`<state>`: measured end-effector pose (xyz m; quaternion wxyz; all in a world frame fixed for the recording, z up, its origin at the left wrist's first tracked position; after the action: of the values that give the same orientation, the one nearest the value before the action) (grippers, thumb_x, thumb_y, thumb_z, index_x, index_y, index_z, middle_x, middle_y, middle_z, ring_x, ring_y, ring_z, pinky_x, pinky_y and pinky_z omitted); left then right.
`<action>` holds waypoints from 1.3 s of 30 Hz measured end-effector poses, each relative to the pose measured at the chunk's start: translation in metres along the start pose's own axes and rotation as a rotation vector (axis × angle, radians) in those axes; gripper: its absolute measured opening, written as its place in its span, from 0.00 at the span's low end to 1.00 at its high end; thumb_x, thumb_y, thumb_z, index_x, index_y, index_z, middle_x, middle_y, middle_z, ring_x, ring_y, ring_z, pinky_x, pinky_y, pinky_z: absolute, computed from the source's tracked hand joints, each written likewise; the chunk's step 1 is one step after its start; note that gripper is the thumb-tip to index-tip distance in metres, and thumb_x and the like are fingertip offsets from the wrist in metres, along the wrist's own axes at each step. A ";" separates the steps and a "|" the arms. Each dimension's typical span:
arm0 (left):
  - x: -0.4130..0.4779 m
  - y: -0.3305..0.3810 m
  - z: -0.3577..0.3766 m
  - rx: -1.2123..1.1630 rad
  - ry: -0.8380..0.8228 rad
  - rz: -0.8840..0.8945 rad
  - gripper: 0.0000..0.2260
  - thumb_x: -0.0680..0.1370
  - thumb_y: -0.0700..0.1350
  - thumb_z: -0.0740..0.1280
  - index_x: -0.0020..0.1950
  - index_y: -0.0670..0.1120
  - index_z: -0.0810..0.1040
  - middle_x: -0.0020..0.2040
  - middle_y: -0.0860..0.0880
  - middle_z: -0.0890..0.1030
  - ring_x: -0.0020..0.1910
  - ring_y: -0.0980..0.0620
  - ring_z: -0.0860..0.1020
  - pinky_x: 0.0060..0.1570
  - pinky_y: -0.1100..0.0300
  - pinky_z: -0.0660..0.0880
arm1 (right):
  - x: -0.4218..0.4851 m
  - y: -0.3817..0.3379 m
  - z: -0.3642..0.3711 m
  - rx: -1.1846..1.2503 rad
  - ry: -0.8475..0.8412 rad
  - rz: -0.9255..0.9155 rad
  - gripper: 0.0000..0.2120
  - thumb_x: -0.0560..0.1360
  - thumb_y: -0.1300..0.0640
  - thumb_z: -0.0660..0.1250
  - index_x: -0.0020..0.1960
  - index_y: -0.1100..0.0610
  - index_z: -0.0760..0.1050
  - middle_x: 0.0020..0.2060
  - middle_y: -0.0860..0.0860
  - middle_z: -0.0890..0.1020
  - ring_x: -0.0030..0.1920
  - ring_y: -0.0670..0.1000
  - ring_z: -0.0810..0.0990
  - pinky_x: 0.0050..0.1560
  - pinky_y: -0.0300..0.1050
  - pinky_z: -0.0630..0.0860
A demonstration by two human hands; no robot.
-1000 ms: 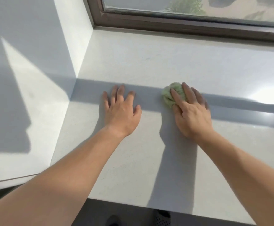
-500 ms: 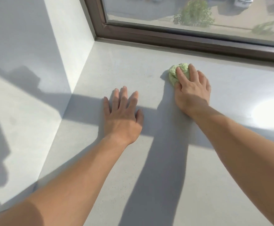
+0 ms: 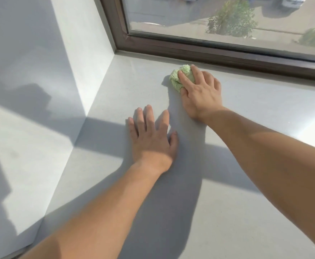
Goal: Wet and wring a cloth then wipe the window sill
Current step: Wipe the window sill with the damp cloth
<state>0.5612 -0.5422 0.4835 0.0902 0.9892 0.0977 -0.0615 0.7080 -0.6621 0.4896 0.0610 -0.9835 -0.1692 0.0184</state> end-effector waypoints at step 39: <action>0.003 -0.001 0.001 0.044 -0.071 0.061 0.29 0.80 0.63 0.47 0.80 0.58 0.49 0.82 0.46 0.41 0.79 0.46 0.35 0.73 0.38 0.33 | -0.133 0.050 -0.004 0.065 0.026 0.125 0.23 0.81 0.48 0.53 0.76 0.40 0.59 0.78 0.49 0.56 0.75 0.57 0.55 0.75 0.56 0.49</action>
<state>0.5642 -0.5407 0.4819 0.0735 0.9907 0.0626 -0.0959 0.6000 -0.7541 0.4897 0.0938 -0.9898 -0.1058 0.0148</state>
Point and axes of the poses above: each hand's wrist, its own x-axis towards the middle knuckle, its own z-axis out of the palm, y = z × x, the point moved 2 cm from there along x, towards the middle knuckle
